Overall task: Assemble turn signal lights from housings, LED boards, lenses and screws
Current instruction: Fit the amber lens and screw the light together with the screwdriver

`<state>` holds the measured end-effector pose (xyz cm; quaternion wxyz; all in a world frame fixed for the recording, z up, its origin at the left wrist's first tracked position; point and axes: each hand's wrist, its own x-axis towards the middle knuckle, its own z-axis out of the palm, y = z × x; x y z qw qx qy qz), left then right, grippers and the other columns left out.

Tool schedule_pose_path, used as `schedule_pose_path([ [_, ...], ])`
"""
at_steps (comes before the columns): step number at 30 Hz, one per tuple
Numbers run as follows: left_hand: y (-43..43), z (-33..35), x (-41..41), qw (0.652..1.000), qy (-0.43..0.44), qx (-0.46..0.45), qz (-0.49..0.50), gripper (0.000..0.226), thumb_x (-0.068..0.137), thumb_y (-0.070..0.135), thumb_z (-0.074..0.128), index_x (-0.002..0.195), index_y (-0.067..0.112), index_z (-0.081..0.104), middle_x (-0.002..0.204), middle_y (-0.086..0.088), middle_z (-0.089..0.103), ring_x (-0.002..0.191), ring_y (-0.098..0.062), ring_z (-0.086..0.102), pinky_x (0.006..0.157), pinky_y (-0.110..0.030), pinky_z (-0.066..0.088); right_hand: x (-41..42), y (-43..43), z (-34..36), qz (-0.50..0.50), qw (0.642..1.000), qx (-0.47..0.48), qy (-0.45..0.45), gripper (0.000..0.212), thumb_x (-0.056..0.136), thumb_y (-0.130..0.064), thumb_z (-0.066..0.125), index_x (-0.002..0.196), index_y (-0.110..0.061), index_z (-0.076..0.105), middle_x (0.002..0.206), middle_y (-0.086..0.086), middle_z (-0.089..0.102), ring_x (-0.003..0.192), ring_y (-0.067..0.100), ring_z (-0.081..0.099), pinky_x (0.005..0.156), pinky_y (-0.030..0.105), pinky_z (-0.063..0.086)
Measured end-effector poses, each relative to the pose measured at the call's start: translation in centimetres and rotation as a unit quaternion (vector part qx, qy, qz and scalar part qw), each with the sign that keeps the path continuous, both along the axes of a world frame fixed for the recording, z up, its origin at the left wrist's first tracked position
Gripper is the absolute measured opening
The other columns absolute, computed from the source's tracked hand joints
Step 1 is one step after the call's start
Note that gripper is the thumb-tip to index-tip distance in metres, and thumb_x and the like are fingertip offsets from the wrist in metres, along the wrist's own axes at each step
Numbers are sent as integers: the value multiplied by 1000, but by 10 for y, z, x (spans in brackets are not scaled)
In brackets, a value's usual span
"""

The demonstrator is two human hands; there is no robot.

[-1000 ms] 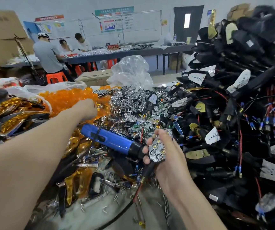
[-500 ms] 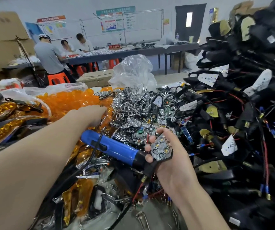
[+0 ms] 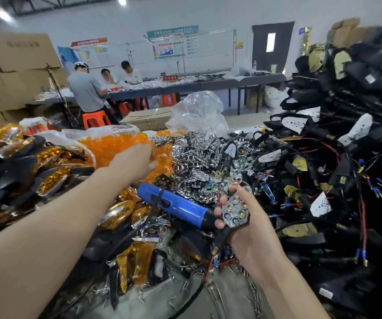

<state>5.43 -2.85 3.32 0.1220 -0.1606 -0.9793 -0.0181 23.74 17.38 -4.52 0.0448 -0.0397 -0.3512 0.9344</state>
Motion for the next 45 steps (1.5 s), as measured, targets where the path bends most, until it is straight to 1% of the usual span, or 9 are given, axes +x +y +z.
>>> schedule_pose_path([
  [8, -15, -18, 25, 989, -64, 131, 13, 19, 94, 33, 65, 98, 21, 51, 95, 1, 64, 82, -16, 62, 79, -39, 57, 23, -6, 10, 12, 1000, 22, 1, 24, 81, -31, 67, 97, -14, 62, 77, 5, 60, 61, 19, 56, 49, 27, 44],
  [14, -13, -3, 44, 992, -106, 5, -71, 41, 97, 37, 61, 136, 28, 54, 113, 1, 56, 98, -19, 60, 91, -39, 53, 31, -6, 6, 19, 1000, 11, -16, 30, 82, -32, 68, 104, -13, 61, 78, 5, 61, 61, 18, 57, 49, 28, 45],
  [18, -10, 4, 55, 996, -66, -4, -62, 20, 100, 28, 53, 115, 21, 63, 108, 0, 57, 86, -13, 58, 76, -29, 53, 28, -7, 5, 20, 999, 17, -22, 29, 83, -32, 68, 104, -13, 61, 79, 5, 61, 61, 18, 58, 49, 28, 48],
  [21, -5, 11, 68, 993, -18, 118, -20, 9, 100, 23, 52, 102, 17, 58, 97, -1, 64, 73, -9, 57, 59, -20, 43, 25, -10, 5, 18, 999, 19, -28, 30, 80, -31, 70, 102, -12, 61, 76, 6, 62, 59, 19, 58, 46, 28, 47],
  [24, 13, 8, 109, 926, -55, 371, -38, 2, 99, 24, 57, 97, 25, 55, 83, 6, 70, 70, -6, 69, 56, -17, 49, 23, -14, 4, 25, 998, 36, -34, 30, 83, -31, 70, 105, -12, 63, 79, 8, 64, 61, 21, 60, 46, 29, 46],
  [30, 62, -50, 192, 752, -143, 640, -65, 8, 95, 13, 62, 99, 20, 62, 69, -2, 71, 54, -7, 63, 49, -16, 48, 22, -24, -6, -14, 991, 131, 29, 47, 72, -56, 87, 106, -26, 78, 89, 6, 76, 65, 14, 68, 49, 25, 50],
  [35, 61, -67, 199, 763, -132, 632, -39, 19, 99, 35, 55, 92, 25, 68, 80, -3, 74, 72, -17, 69, 67, -31, 56, 28, -19, -10, -72, 963, 257, 32, 36, 73, -57, 78, 97, -30, 75, 96, 3, 79, 84, 15, 75, 70, 22, 56],
  [39, 49, -66, 202, 762, -145, 626, -74, 23, 95, 54, 46, 97, 43, 65, 87, 5, 74, 74, -14, 70, 62, -27, 58, 27, -17, -9, -89, 951, 293, 34, 26, 76, -49, 79, 92, -29, 71, 83, 1, 76, 68, 12, 68, 55, 24, 53],
  [45, 35, -68, 206, 660, -240, 706, -92, 25, 87, 40, 55, 101, 30, 73, 96, -12, 75, 74, -24, 70, 61, -28, 56, 24, -15, -11, -104, 947, 300, 45, 36, 67, -56, 82, 92, -32, 71, 77, 0, 74, 59, 14, 61, 51, 28, 51],
])
